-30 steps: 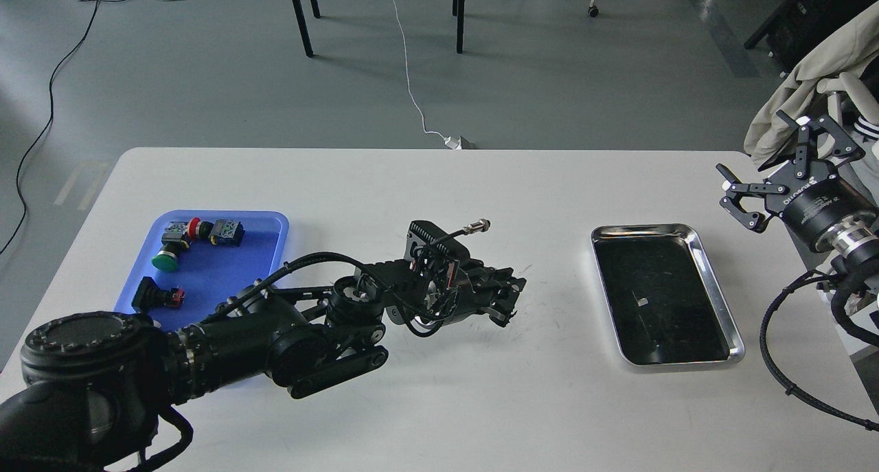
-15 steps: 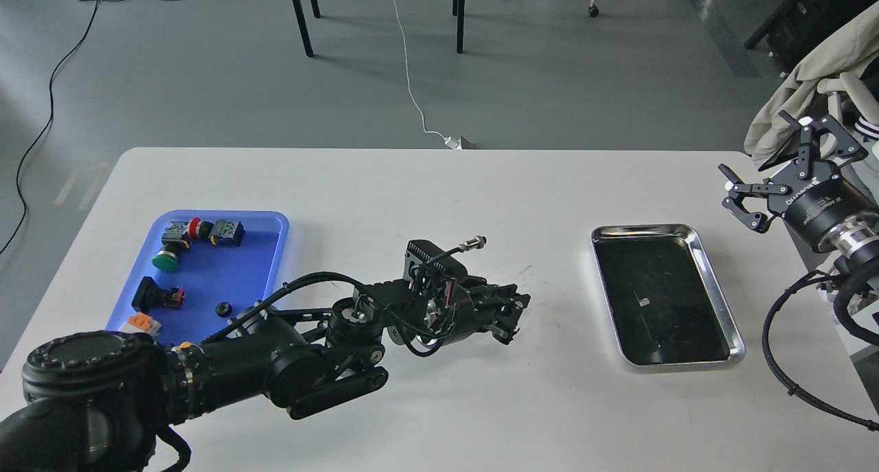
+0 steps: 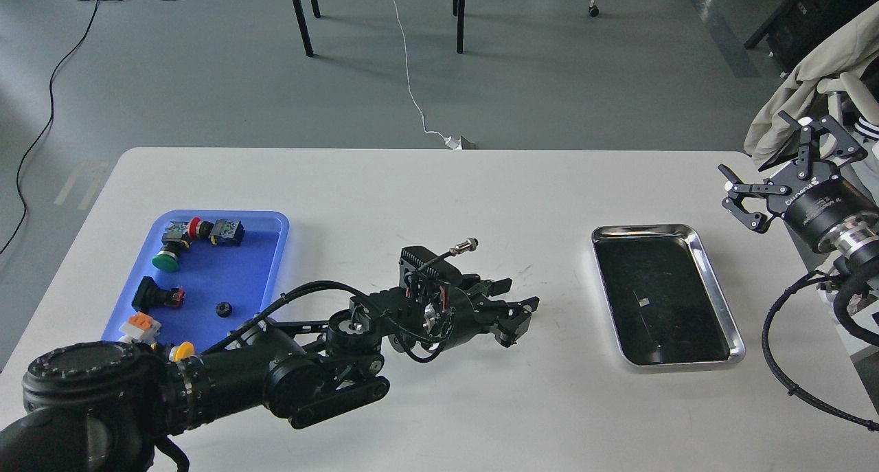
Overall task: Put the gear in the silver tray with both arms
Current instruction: 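Carry the gear with the left gripper toward the silver tray, then open the left gripper to set the gear on the table, then retract the left arm back beside the blue tray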
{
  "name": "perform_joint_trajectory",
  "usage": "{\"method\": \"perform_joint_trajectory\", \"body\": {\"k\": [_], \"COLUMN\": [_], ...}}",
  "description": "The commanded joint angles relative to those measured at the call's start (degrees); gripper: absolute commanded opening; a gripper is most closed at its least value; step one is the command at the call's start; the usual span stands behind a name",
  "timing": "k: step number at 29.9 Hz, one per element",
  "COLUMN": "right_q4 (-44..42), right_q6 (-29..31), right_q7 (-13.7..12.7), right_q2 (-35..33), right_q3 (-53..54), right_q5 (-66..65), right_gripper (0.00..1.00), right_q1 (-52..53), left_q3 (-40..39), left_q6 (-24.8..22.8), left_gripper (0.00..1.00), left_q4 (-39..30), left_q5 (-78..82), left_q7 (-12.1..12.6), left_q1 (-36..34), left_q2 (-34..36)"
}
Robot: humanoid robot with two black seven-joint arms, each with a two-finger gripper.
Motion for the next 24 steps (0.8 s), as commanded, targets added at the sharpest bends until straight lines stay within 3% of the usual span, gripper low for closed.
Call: {"method": "perform_joint_trajectory", "body": {"k": [1,9,16,24], "right_q4": [0.43,2.19,2.72,5.88], "right_q6": [0.01,0.10,0.10,-0.16], "right_q7": [0.00,-0.09,-0.09,-0.18], "right_q2": [0.09,0.00,1.05,1.14], "right_q3": [0.00,-1.05,-0.36,-0.70], "right_q5": [0.09,0.09,0.26,0.26], "right_gripper": [0.99,0.99,0.99,0.99], "right_q1": [0.00,0.36,0.44,0.53], "left_q3": [-1.59,-14.24,-24.88,-39.20], "left_q6": [0.68,0.50,1.55,1.56], "left_gripper": [0.98,0.98,0.98,0.98], "left_q4": [-1.91,-7.36,-13.43,-14.48], "left_q5": [-2.73,-5.18,-21.43,-43.66], "left_q7": [0.31,0.84,0.93,0.67], "left_q1": [-0.53,-0.88,0.35,5.26], "left_q2": [0.00,0.69,16.15,28.89]}}
